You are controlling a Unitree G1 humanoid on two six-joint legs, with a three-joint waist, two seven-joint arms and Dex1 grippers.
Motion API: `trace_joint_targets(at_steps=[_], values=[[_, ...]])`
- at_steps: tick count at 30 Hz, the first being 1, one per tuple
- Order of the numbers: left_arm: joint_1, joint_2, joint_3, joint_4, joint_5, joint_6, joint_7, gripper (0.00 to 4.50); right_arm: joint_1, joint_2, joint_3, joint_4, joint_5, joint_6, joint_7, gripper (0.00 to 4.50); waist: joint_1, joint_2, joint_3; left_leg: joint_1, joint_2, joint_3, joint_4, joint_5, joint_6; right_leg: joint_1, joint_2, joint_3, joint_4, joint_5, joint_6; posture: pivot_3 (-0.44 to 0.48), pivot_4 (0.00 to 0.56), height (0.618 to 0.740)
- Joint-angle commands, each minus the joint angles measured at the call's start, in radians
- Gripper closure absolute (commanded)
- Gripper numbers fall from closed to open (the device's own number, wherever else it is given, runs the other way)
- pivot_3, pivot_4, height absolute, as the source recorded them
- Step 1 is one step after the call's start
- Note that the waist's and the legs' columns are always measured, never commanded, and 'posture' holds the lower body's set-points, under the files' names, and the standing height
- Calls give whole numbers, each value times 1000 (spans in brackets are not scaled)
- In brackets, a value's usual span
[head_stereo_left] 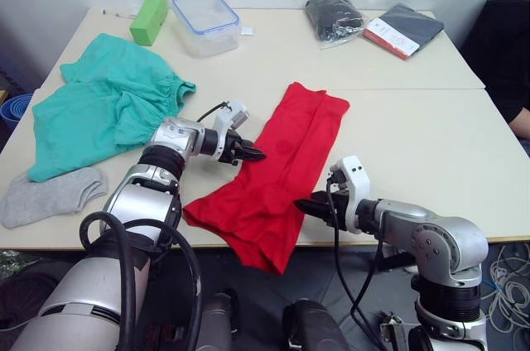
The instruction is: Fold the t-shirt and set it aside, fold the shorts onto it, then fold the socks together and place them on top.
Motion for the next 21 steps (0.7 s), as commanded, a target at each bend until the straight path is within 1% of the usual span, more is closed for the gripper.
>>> trace_joint_targets(at_steps=[1, 3, 5, 7, 8, 11, 15, 18, 21], values=[[-33, -11, 23, -7, 7, -12, 2, 3823, 28, -9, 53, 46, 2, 0, -5, 3078, 0, 0, 0, 0, 0, 0, 0, 0, 0, 0, 0, 0, 0, 0, 0, 0, 150, 740], [-31, -13, 30, -8, 9, -12, 4, 4446, 29, -21, 51, 51, 7, -7, -1, 3764, 0, 0, 0, 0, 0, 0, 0, 0, 0, 0, 0, 0, 0, 0, 0, 0, 150, 740], [-28, -14, 33, -10, 11, -12, 6, 4500, 28, -34, 49, 57, 12, -13, 3, 4480, 0, 0, 0, 0, 0, 0, 0, 0, 0, -1, 0, 0, 0, 0, 0, 0, 150, 740], [-17, -15, 29, -18, 21, -23, 18, 4500, 17, -58, 43, 71, 17, -22, 16, 4494, 1, 0, 0, 0, 0, 0, 0, 0, 0, -1, 0, 0, 0, 0, 0, 0, 150, 740], [-9, -16, 32, -22, 23, -34, 45, 4500, -1, -82, 41, 89, 18, -33, 33, 4494, 1, 0, 0, 0, 0, 0, 0, 0, 0, 0, 0, 0, 0, 0, 0, 0, 150, 740], [2, -17, 72, -25, -1, -35, 107, 4500, -89, -148, 24, 186, 13, -76, 70, 4494, 2, 0, 0, -1, 0, 0, 1, 0, 0, 0, 0, 0, 0, 0, 0, 0, 150, 740], [22, -4, 117, -51, -21, -20, 138, 4500, -198, -231, 59, 331, -11, -149, 131, 4494, 3, -1, 0, -1, -1, 0, 3, 0, 1, -1, -1, -1, 1, 0, 0, 0, 150, 740], [71, 8, 137, -127, -36, 7, 138, 4500, -278, -279, 106, 449, -44, -219, 176, 4494, 2, -1, 0, -2, -1, 0, 3, 0, 1, -1, -1, -1, 2, 0, 0, 0, 150, 740], [152, 9, 163, -275, -67, 82, 169, 4500, -347, -298, 146, 551, -76, -281, 215, 4494, -1, -1, 1, -2, 0, 0, 3, 0, 1, -1, -1, -1, 2, 0, 0, 0, 150, 740]])
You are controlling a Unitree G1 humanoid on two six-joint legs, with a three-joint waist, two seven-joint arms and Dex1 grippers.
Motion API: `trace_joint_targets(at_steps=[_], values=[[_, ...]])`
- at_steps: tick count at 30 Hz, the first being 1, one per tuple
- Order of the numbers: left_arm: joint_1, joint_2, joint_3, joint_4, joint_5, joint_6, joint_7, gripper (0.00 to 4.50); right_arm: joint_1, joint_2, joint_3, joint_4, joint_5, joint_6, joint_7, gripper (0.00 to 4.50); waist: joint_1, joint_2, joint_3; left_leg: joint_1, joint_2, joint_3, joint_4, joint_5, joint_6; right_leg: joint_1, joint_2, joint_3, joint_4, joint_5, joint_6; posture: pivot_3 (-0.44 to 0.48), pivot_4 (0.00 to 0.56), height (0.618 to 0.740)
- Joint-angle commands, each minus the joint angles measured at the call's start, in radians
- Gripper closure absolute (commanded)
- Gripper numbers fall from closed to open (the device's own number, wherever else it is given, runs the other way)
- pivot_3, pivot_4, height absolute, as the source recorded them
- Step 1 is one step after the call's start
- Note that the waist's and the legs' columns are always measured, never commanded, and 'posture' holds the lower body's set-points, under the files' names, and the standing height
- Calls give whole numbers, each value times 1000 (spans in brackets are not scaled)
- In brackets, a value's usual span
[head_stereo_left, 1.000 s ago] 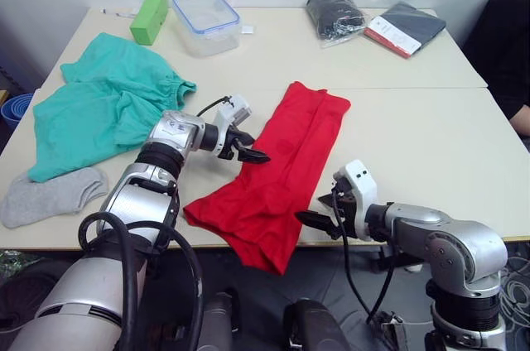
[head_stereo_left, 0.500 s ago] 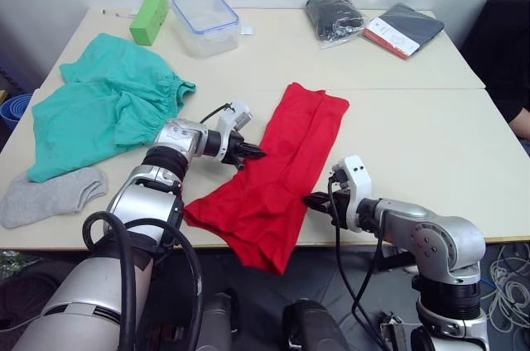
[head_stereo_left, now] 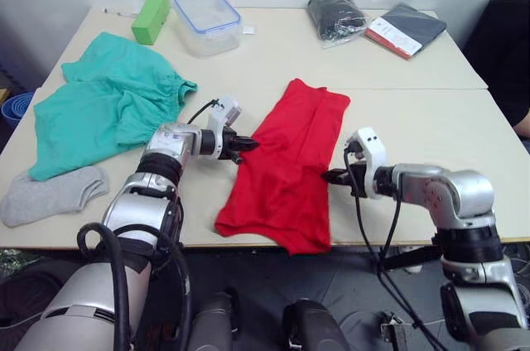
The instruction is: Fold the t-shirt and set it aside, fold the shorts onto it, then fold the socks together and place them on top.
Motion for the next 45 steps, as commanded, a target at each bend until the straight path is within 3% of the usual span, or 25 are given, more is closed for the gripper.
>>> trace_joint_targets(at_steps=[1, 8, 12, 15, 17, 21, 23, 25, 28, 29, 31, 36, 41, 45], values=[[84, 3, 35, -219, -51, 95, 44, 4500, -66, -22, 36, 92, -41, -81, 51, 4494, -2, 0, 0, 0, 0, 0, 0, 0, 0, 0, 0, 0, 0, 0, 0, 0, 150, 740], [375, -67, 82, -826, -125, 362, 273, 4500, -160, -18, 131, 243, -123, -188, 135, 4494, 2, 0, 0, 0, 0, -1, 2, 0, 0, 1, 0, 0, 1, 0, 0, 0, 150, 740], [407, -99, 114, -921, -136, 391, 390, 4500, -178, -23, 164, 263, -162, -223, 169, 4494, 3, 0, 0, 0, 1, -2, 6, 0, 1, 2, 0, 0, 3, 0, 0, 0, 150, 740], [393, -68, 96, -888, -124, 348, 395, 4500, -155, -52, 158, 198, -145, -213, 221, 4494, 4, 0, 0, 0, 1, -2, 6, 0, 1, 3, 0, 0, 3, 0, 0, 0, 150, 740], [381, -45, 89, -860, -121, 322, 386, 3844, -136, -71, 156, 158, -153, -224, 227, 4500, 4, 0, 0, 0, 1, -2, 5, 0, 1, 2, 0, -1, 3, 0, 0, 0, 150, 740], [361, 45, 46, -837, -114, 216, 291, 2550, -64, -139, 121, 15, -148, -249, 235, 3527, 6, 0, 0, -1, 0, -2, 4, 0, 1, 2, 0, -1, 1, 0, 0, 0, 150, 740], [364, 94, 15, -837, -103, 142, 227, 1887, -22, -188, 120, -56, -156, -283, 254, 2846, 6, 0, 0, -1, 0, -2, 3, -1, 0, 2, 0, -1, 0, 0, 0, 0, 150, 740], [409, 206, -73, -877, -43, -87, 68, 1265, 78, -301, 113, -151, -220, -464, 304, 2191, 6, 0, 0, 0, 0, -2, 3, -1, 0, 3, 0, -1, -1, 0, 0, 0, 150, 740], [450, 308, -147, -884, 12, -393, -71, 269, 189, -416, 108, -188, -304, -744, 370, 1100, 7, 0, 0, 0, 0, 0, 0, -1, 0, 3, 0, -1, -5, 0, 0, 0, 150, 740], [460, 336, -168, -870, 27, -519, -114, 19, 220, -443, 106, -186, -322, -834, 397, 1094, 7, 0, 0, 0, 0, 0, -1, -1, 0, 3, 0, -1, -6, 0, 0, 0, 150, 740], [470, 374, -201, -831, 47, -706, -184, 19, 270, -481, 108, -168, -356, -1035, 446, 1094, 5, 0, 0, 1, 0, 1, -1, -1, 0, 5, 0, -1, -8, 0, 0, 0, 150, 740], [476, 396, -257, -746, 84, -1006, -242, 19, 321, -496, 171, -3, -545, -1629, 435, 1094, 3, 1, 0, 4, 1, 1, 0, -1, 0, 7, 1, -1, -7, 0, 1, 0, 150, 740], [450, 399, -288, -639, 169, -1234, -203, 19, 274, -426, 214, 139, -670, -1889, 354, 1094, 1, 1, 0, 5, 1, 0, 3, -2, 1, 9, 1, -2, -6, 0, 1, 0, 150, 740], [438, 380, -303, -592, 194, -1287, -164, 19, 253, -402, 244, 202, -725, -1979, 327, 1094, 1, 1, 0, 16, 1, -1, 3, -3, 2, 21, 0, -3, -7, 0, 1, 0, 150, 740]])
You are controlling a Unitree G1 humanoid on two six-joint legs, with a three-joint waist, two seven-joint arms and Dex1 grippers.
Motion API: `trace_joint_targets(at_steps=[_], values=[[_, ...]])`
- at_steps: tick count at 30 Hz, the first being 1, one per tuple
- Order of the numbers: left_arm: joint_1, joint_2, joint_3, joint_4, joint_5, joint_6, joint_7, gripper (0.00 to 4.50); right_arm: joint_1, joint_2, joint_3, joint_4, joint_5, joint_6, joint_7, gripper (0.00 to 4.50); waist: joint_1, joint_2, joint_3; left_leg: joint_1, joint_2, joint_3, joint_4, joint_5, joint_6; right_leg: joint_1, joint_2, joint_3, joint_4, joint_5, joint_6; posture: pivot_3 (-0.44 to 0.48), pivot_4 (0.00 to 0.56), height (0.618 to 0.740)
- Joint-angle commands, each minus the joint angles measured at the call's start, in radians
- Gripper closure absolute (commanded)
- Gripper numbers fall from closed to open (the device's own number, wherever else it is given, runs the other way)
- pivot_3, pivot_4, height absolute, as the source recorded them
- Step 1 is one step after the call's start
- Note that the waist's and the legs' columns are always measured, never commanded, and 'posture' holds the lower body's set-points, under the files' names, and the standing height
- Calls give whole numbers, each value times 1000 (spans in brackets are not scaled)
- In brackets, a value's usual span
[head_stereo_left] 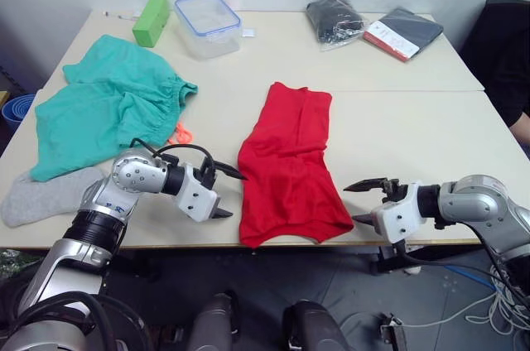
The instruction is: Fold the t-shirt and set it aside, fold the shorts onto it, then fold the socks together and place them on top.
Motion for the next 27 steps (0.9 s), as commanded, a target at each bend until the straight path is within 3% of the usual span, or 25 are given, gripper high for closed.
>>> trace_joint_targets(at_steps=[1, 7, 9, 12, 19, 21, 23, 27], values=[[-7, -11, -20, 32, 35, -39, 31, 19, -6, 28, 29, 33, -32, -55, -23, 1094, 0, 0, 0, 3, 0, 0, -1, 0, 0, 3, 0, 0, -1, 0, 0, 0, 150, 740], [-7, -43, -52, 63, 84, -76, 72, 19, -2, 95, 42, -30, 8, 0, -17, 1094, 2, 1, 0, 10, 1, -4, -1, -5, -1, 14, 0, -2, -6, 0, 0, 0, 150, 740], [-12, -53, -62, 78, 91, -88, 82, 405, 0, 110, 39, -44, 15, 19, -19, 1094, 3, 1, -1, 10, 0, -4, -1, -5, -1, 14, 0, -3, -6, 0, 0, 0, 150, 740], [-19, -65, -81, 97, 94, -98, 84, 1171, 9, 116, 41, -57, 20, 35, -16, 1669, 7, 1, -1, 8, 0, -6, 1, -5, -1, 15, 0, -5, -6, 0, 0, 0, 150, 740], [-43, -79, -107, 130, 82, -99, 67, 3413, 30, 106, 33, -81, 26, 67, -13, 4044, 11, 2, 0, 6, -1, -9, 3, -5, 0, 15, -1, -8, -6, 0, 0, 0, 150, 740], [-45, -79, -112, 134, 78, -99, 63, 3963, 42, 97, 26, -92, 34, 72, -10, 4500, 11, 2, 0, 5, -1, -9, 3, -5, 0, 15, -1, -9, -6, 0, 0, 0, 150, 740], [-46, -80, -116, 139, 73, -99, 61, 4493, 53, 90, 21, -102, 42, 80, -7, 4500, 11, 2, 0, 5, -1, -9, 3, -5, 0, 15, -1, -9, -6, 0, 0, 0, 150, 740], [-37, -64, -116, 122, 33, -79, 29, 4493, 100, 69, -5, -169, 127, 175, 26, 4500, 11, 2, 0, 5, -1, -10, 4, -5, 0, 15, -1, -10, -7, 0, 0, 0, 150, 740]])
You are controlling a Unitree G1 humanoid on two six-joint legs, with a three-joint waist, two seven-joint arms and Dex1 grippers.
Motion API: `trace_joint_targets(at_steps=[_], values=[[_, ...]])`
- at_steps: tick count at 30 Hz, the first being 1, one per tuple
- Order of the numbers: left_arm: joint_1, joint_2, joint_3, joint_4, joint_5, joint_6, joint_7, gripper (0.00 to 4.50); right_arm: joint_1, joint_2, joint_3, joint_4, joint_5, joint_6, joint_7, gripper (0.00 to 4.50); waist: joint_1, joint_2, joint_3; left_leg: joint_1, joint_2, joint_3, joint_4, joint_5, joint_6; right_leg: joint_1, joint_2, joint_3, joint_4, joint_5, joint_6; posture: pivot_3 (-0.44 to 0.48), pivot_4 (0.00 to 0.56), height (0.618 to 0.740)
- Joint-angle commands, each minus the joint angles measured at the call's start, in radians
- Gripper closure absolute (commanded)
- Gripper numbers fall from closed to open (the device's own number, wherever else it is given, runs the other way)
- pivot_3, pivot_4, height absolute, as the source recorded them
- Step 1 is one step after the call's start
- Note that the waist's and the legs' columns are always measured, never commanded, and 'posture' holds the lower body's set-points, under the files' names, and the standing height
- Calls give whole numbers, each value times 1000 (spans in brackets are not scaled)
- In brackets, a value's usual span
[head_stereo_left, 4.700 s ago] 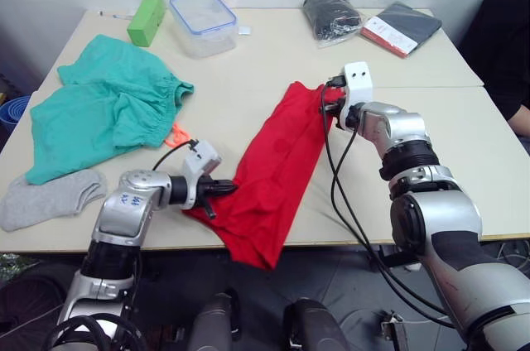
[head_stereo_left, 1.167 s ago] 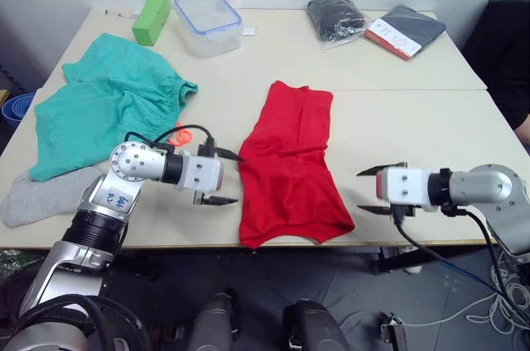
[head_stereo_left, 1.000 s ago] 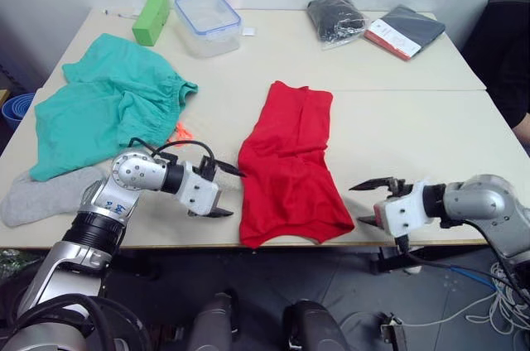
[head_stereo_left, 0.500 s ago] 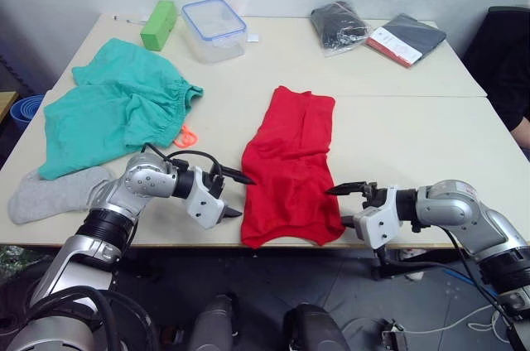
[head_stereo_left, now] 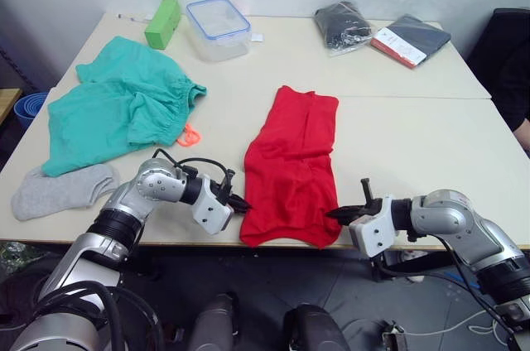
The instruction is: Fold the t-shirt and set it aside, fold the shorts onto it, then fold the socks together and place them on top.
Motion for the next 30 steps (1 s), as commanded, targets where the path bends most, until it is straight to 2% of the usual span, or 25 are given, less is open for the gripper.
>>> trace_joint_targets(at_steps=[1, 5, 9, 13, 16, 23, 30], values=[[12, 19, -8, -21, -33, 26, -36, 4493, 40, -33, -54, -98, 100, 82, 29, 4500, -1, 0, 0, 0, 0, 0, 0, 0, 0, 0, 0, 0, 0, 0, 0, 0, 150, 740], [54, 58, 13, -78, -122, 97, -90, 4493, 113, -51, -117, -245, 230, 235, 41, 4500, -9, 1, 1, 0, 0, -1, -1, 0, 0, 0, 0, -1, -1, 0, 0, 0, 150, 740], [116, 96, 38, -214, -235, 254, -154, 4493, 172, -42, -183, -407, 351, 413, 23, 4500, -11, 4, 2, 0, 1, -1, -4, 0, -1, 0, 1, -1, -3, 0, 0, 0, 150, 740], [170, 166, 44, -339, -272, 371, -223, 4493, 234, -29, -222, -526, 417, 529, 1, 4500, -8, 4, 3, -1, 1, -2, -4, 0, -1, 0, 1, -1, -6, 0, 0, 0, 150, 740], [232, 219, 64, -492, -363, 569, -267, 4493, 288, -3, -245, -627, 505, 677, -47, 4500, -8, 4, 3, -2, 0, -3, -7, 0, -1, 0, 1, -1, -8, 0, 0, 0, 150, 740], [316, 246, 129, -669, -452, 811, -268, 4493, 352, 15, -294, -816, 664, 904, -108, 4500, -7, 6, 4, -2, 0, -3, -10, -2, 3, 0, 1, -1, -10, 0, 0, 0, 150, 740], [364, 280, 209, -790, -565, 1048, -278, 4493, 443, -30, -383, -901, 731, 975, -66, 4500, -7, 6, 4, -2, 0, -3, -12, -3, 3, 0, 1, -1, -11, 0, 0, 0, 150, 740]])
